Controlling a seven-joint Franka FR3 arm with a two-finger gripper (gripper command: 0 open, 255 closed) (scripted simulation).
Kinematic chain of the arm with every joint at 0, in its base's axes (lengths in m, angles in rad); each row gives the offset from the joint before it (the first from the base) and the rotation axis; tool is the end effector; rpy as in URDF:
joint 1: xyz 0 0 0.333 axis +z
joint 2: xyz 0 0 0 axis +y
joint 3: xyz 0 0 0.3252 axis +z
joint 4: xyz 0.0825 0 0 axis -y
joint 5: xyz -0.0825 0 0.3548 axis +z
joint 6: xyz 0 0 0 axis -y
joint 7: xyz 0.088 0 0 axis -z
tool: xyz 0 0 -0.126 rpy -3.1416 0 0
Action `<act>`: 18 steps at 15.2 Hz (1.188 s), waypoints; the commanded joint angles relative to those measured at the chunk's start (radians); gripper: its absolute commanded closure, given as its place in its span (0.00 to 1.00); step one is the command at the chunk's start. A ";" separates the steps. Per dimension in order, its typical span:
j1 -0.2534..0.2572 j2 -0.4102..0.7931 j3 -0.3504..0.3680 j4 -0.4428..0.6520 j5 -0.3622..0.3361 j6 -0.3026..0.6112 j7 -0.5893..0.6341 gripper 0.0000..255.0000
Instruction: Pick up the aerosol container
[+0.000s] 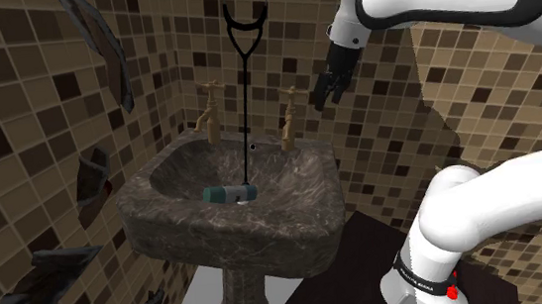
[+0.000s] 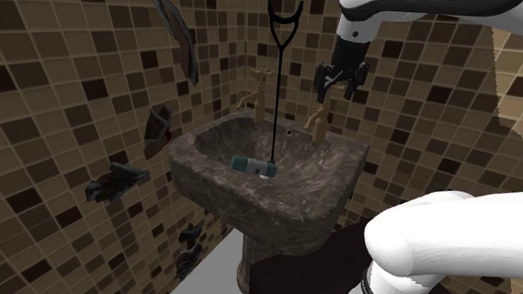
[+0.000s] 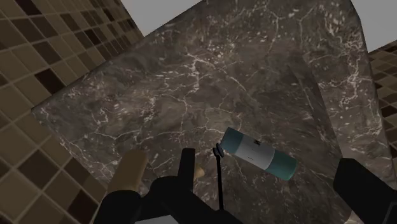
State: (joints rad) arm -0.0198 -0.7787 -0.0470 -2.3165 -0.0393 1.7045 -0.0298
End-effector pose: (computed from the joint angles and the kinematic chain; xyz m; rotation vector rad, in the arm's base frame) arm 0.2889 -0.0289 0.6066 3.1174 -0.0378 0.2589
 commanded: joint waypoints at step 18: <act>0.191 0.438 -0.188 -0.129 0.075 0.626 -0.517 0.00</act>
State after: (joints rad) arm 0.1545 -0.3848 -0.2241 -2.4491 0.0205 2.2869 -0.5080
